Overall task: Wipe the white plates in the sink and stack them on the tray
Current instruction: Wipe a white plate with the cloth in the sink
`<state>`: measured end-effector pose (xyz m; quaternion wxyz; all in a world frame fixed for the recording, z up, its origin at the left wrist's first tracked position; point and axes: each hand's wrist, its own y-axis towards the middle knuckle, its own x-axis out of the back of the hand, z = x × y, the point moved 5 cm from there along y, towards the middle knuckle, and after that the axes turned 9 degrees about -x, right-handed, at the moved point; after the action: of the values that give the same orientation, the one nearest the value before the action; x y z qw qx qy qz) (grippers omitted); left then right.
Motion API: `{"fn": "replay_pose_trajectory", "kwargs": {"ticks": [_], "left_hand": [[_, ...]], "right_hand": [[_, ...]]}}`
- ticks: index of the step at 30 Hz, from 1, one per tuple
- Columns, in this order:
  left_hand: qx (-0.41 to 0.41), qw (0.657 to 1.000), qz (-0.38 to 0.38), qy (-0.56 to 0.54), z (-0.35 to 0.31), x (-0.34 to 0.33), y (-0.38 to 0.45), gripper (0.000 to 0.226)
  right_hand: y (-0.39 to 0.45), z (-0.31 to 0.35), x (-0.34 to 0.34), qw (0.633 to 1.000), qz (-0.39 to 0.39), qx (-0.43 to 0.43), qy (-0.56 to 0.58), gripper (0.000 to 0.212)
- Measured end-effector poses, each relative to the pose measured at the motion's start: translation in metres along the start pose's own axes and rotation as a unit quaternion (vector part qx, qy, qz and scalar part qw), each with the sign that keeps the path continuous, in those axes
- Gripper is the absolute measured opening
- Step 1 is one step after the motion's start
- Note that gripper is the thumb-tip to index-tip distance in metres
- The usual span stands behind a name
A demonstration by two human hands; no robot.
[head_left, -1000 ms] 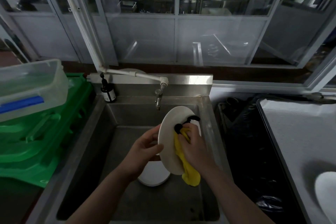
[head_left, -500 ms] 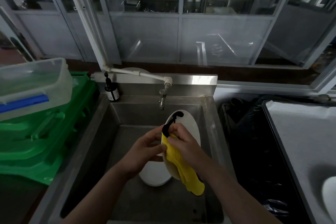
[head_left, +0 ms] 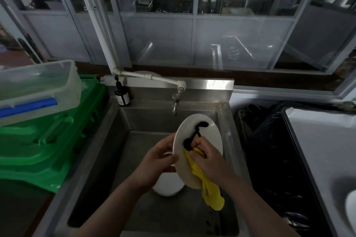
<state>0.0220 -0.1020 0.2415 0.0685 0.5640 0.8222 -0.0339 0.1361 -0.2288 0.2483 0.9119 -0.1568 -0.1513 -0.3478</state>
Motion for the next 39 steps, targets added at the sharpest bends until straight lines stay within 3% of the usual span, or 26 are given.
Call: {"fn": "replay_pose_trajectory", "kwargs": {"ticks": [14,19,30,39], "left_hand": [[-0.012,1.0,-0.026,0.012,0.0,0.001,-0.003,0.061],[0.0,1.0,-0.03,0.004,0.007,0.005,-0.005,0.059],[0.004,0.999,-0.038,0.002,0.012,0.012,-0.006,0.061],[0.032,0.999,0.014,0.023,0.013,0.012,-0.01,0.058]], "right_hand": [[0.001,-0.075,0.031,0.981,-0.105,-0.162,-0.012,0.007],[0.0,-0.085,0.022,0.977,-0.107,-0.185,-0.015,0.009],[-0.009,-0.046,-0.029,0.988,-0.035,-0.148,0.017,0.009],[-0.011,-0.006,-0.048,0.997,0.014,-0.047,0.058,0.016]]}}
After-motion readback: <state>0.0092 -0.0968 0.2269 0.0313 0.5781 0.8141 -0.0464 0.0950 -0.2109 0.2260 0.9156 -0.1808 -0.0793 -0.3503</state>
